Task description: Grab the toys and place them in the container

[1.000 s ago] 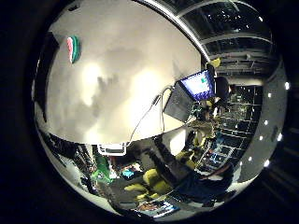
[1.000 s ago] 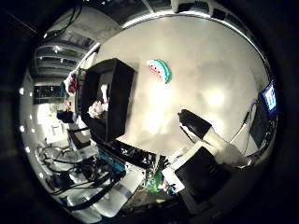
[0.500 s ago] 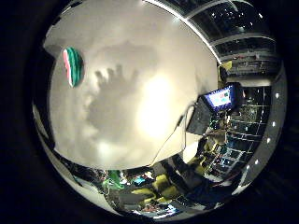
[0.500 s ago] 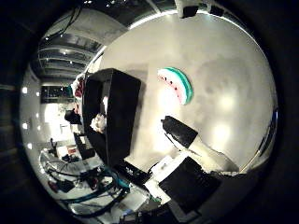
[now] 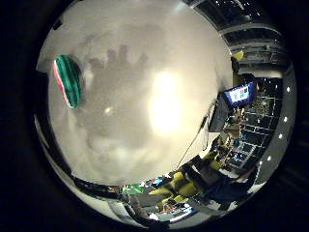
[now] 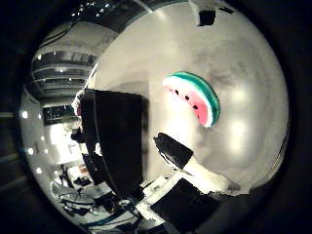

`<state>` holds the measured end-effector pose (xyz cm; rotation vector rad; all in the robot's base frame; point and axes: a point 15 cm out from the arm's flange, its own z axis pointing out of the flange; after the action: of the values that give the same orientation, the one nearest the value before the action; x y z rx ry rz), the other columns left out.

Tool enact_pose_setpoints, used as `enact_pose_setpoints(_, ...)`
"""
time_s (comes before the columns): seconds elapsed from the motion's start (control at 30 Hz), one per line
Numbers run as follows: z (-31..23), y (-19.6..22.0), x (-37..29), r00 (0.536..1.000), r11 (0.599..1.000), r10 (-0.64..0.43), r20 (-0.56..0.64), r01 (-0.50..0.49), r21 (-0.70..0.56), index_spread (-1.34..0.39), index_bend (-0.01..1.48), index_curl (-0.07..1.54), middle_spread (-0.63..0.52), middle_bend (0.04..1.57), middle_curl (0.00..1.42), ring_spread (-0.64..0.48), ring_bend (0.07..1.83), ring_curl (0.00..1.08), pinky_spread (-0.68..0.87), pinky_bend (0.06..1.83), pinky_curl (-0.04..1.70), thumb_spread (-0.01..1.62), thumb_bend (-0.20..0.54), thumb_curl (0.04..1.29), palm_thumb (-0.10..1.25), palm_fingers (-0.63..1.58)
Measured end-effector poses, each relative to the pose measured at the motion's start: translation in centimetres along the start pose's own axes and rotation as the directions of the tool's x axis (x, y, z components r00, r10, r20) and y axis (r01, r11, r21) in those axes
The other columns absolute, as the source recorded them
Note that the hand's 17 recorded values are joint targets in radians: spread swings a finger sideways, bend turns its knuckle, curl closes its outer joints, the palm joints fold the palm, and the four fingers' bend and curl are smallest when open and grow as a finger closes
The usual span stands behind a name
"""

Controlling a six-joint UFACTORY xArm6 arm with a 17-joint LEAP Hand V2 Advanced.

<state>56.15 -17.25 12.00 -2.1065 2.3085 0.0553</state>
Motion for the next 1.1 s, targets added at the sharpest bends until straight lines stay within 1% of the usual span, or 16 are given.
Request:
enact_pose_setpoints(0.2, 2.2, 0.2, -0.1, 1.000, 1.000, 0.011, 0.005, -0.011, -0.029, -0.23, 0.31, 0.41, 0.13, 0.18, 0.27, 0.24, 0.18, 0.18, 0.46, 0.29, 0.27, 1.02, -0.026, 0.31, 0.52, 0.25)
enact_pose_setpoints(0.37, 4.4, -1.0, -0.2, 1.000, 0.999, 0.010, 0.004, -0.010, -0.044, -0.22, 0.32, 0.42, 0.13, 0.18, 0.27, 0.24, 0.18, 0.18, 0.46, 0.28, 0.27, 1.02, -0.026, 0.31, 0.52, 0.25)
enact_pose_setpoints(0.53, 5.7, -1.0, -0.2, 1.000, 0.998, 0.007, 0.002, -0.007, -0.062, -0.22, 0.33, 0.42, 0.13, 0.18, 0.27, 0.24, 0.18, 0.17, 0.46, 0.28, 0.28, 1.01, -0.026, 0.31, 0.53, 0.25)
enact_pose_setpoints(0.7, 6.4, -0.8, -0.2, 0.999, 0.997, -0.006, -0.033, 0.003, -0.080, -0.24, 0.40, 0.44, 0.11, 0.18, 0.27, 0.24, 0.17, 0.16, 0.46, 0.26, 0.28, 1.00, -0.023, 0.31, 0.55, 0.27)
enact_pose_setpoints(0.73, 6.6, -0.7, -0.1, 0.999, 0.996, -0.009, -0.042, 0.005, -0.084, -0.25, 0.46, 0.45, 0.09, 0.19, 0.28, 0.23, 0.15, 0.15, 0.46, 0.24, 0.27, 1.00, -0.015, 0.32, 0.57, 0.30)
enact_pose_setpoints(0.83, 6.7, -0.6, 0.0, 0.998, 0.996, -0.022, -0.057, 0.017, -0.090, -0.30, 0.59, 0.49, 0.05, 0.24, 0.30, 0.22, 0.14, 0.12, 0.46, 0.19, 0.26, 0.99, -0.012, 0.33, 0.64, 0.34)
enact_pose_setpoints(0.87, 6.7, -0.6, -0.1, 0.997, 0.995, -0.033, -0.066, 0.027, -0.092, -0.34, 0.69, 0.52, 0.00, 0.29, 0.32, 0.21, 0.13, 0.10, 0.45, 0.16, 0.24, 0.98, 0.008, 0.35, 0.73, 0.39)
enact_pose_setpoints(0.97, 5.5, -1.1, -0.2, 0.994, 0.996, -0.056, -0.092, 0.049, -0.078, -0.38, 0.84, 0.57, -0.06, 0.36, 0.35, 0.18, 0.15, 0.09, 0.45, 0.15, 0.21, 0.96, 0.011, 0.37, 0.84, 0.42)
enact_pose_setpoints(1.03, 4.6, -1.1, 0.0, 0.993, 0.996, -0.058, -0.100, 0.051, -0.067, -0.41, 1.03, 0.62, -0.14, 0.45, 0.37, 0.14, 0.15, 0.07, 0.44, 0.14, 0.18, 0.93, 0.021, 0.41, 0.96, 0.48)
enact_pose_setpoints(1.1, 3.3, -1.1, 0.4, 0.993, 0.998, -0.051, -0.106, 0.046, -0.051, -0.42, 1.11, 0.64, -0.18, 0.52, 0.40, 0.10, 0.16, 0.07, 0.43, 0.14, 0.15, 0.90, 0.015, 0.43, 1.03, 0.48)
